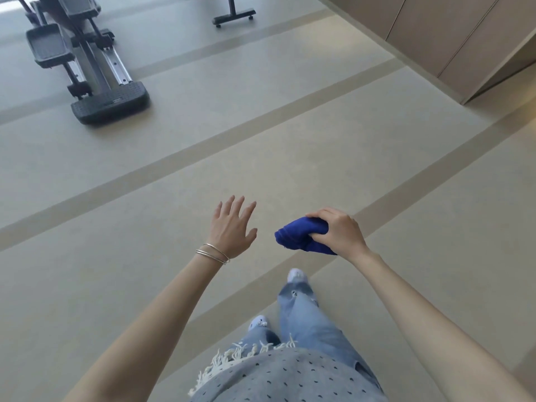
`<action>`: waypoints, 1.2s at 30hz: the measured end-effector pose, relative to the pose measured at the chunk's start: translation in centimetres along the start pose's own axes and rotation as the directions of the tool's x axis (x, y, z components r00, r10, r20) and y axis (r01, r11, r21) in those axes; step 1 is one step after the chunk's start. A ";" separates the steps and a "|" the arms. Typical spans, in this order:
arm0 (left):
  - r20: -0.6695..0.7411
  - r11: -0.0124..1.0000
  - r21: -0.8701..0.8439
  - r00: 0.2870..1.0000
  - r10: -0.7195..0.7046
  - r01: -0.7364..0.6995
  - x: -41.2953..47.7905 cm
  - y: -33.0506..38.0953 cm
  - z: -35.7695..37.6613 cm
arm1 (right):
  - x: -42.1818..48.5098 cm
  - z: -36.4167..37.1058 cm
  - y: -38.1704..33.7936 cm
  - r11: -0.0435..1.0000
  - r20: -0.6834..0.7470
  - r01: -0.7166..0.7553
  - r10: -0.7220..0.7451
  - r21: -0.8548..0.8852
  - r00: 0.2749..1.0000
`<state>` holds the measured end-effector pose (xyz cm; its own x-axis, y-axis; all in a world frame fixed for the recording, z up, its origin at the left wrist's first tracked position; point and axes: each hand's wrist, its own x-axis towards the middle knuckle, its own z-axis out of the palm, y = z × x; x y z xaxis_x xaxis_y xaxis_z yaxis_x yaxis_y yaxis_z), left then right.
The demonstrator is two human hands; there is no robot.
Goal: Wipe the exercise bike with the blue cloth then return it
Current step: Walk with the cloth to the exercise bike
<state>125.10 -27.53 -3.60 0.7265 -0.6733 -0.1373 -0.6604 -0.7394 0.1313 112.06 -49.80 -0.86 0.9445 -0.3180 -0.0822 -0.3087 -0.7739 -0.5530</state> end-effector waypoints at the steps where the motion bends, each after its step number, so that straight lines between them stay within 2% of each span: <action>1: 0.008 1.000 -0.003 1.000 -0.010 0.010 1.1 -0.3 0.1 | 1.2 0.0 0.3 1.000 0.006 0.002 -0.002 -0.004 1.000; 7: 0.021 0.999 -0.004 0.999 -0.035 0.035 9.5 -1.0 -0.7 | 10.5 -1.3 2.4 1.000 0.033 0.015 -0.015 -0.007 0.999; 16: -0.037 0.994 -0.027 0.993 -0.112 0.111 24.7 -1.5 -5.0 | 27.4 -7.2 5.3 0.998 0.025 0.068 -0.068 0.017 0.997; 22: -0.023 0.990 -0.047 0.990 -0.138 0.136 30.8 -1.6 -5.7 | 34.5 -7.9 5.7 0.995 0.043 0.099 -0.100 0.023 0.994; 28: -0.003 0.987 -0.027 0.987 -0.162 0.161 37.5 -6.3 -6.5 | 42.0 -6.8 5.6 0.995 0.107 0.097 -0.099 0.024 0.989; 36: -0.019 0.992 -0.012 0.992 -0.127 0.127 48.9 -15.2 -9.5 | 56.0 -5.7 1.8 0.997 0.058 0.068 -0.070 0.029 0.996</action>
<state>172.47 -49.14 -3.00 0.8079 -0.5739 -0.1341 -0.5607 -0.8185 0.1248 163.71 -72.12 -1.78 0.9687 -0.2309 -0.0915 -0.2403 -0.7778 -0.5807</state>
